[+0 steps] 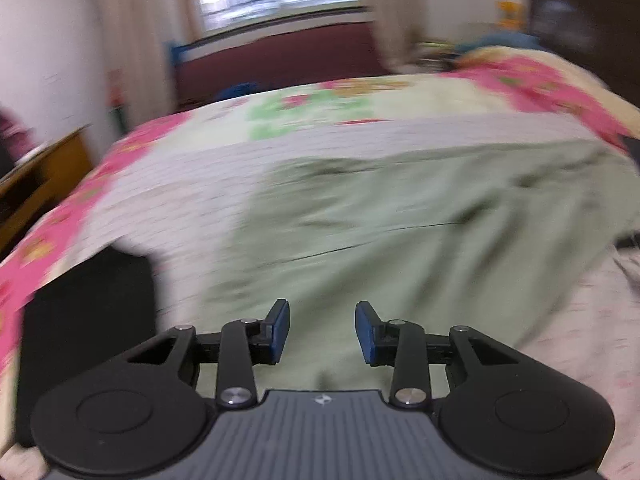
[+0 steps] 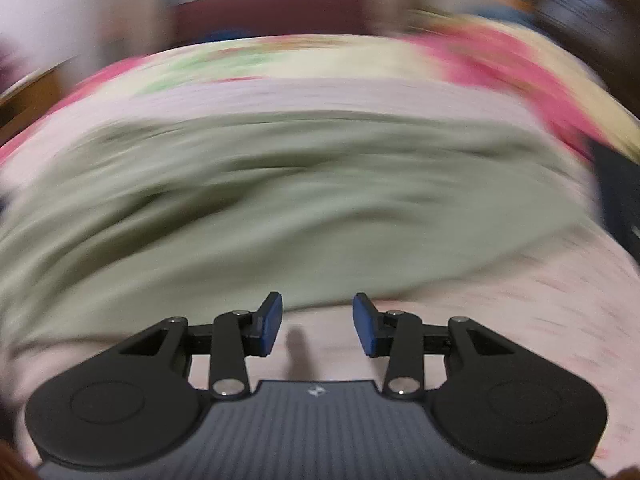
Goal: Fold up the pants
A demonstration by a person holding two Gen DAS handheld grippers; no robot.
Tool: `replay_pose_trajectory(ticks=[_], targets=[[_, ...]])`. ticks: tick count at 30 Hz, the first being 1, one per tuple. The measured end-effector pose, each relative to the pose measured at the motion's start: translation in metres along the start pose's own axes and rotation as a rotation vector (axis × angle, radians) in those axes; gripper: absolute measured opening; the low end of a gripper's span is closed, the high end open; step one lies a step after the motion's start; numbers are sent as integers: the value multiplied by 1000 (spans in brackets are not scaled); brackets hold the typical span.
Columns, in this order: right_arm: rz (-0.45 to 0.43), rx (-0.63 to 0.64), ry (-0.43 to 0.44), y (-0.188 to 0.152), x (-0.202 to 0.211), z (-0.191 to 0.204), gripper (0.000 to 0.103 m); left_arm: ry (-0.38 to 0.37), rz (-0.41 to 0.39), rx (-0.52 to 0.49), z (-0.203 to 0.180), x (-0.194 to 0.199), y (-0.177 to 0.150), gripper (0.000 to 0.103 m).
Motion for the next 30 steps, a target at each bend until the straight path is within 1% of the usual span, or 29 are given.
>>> replay_pose_trajectory(ticks=[2, 4, 6, 9, 12, 13, 14, 15, 17, 21, 23, 25, 26, 28, 30], targets=[[-27, -141, -55, 24, -10, -47, 42, -68, -10, -45, -31, -15, 18, 50], [-47, -244, -68, 42, -21, -78, 42, -132, -26, -83, -63, -32, 38, 50], [-42, -342, -56, 59, -37, -102, 43, -188, -38, -108, -88, -45, 54, 50], [-46, -442, -22, 69, -58, -119, 45, -245, -47, -143, -119, -61, 73, 50], [-89, -525, 14, 76, -74, -129, 46, -271, -46, -194, -145, -72, 81, 50], [-96, -543, 27, 76, -79, -130, 40, -278, -45, -205, -153, -73, 82, 50], [-98, -561, 31, 77, -79, -134, 15, -285, -39, -214, -158, -76, 83, 51], [-84, -587, 41, 77, -81, -138, 2, -291, -32, -224, -163, -79, 84, 51], [-77, -641, 95, 78, -75, -147, 3, -300, -29, -241, -171, -82, 87, 51], [-138, -620, 148, 77, -24, -161, 2, -321, -44, -248, -175, -79, 93, 51], [-163, -599, 134, 74, 1, -170, 2, -336, -67, -248, -178, -70, 94, 51], [-173, -593, 98, 69, 18, -181, 2, -346, -82, -250, -181, -63, 94, 54], [-169, -588, 66, 64, 21, -187, 2, -354, -84, -249, -183, -61, 92, 58], [-130, -556, -17, 53, 17, -194, 2, -373, -64, -252, -190, -64, 88, 59], [-53, -535, -83, 42, -1, -199, 3, -391, -29, -263, -198, -69, 81, 59]])
Point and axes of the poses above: each gripper's, at about its wrist camera, not at the fingertips, and x roughly against the way its jaws point, z to its left, y to its top, the point moved 1 cm from there along -x, roughly the way its jaws point, and after that the axes turned 12 degrees about -x, right-handed, at the moved point
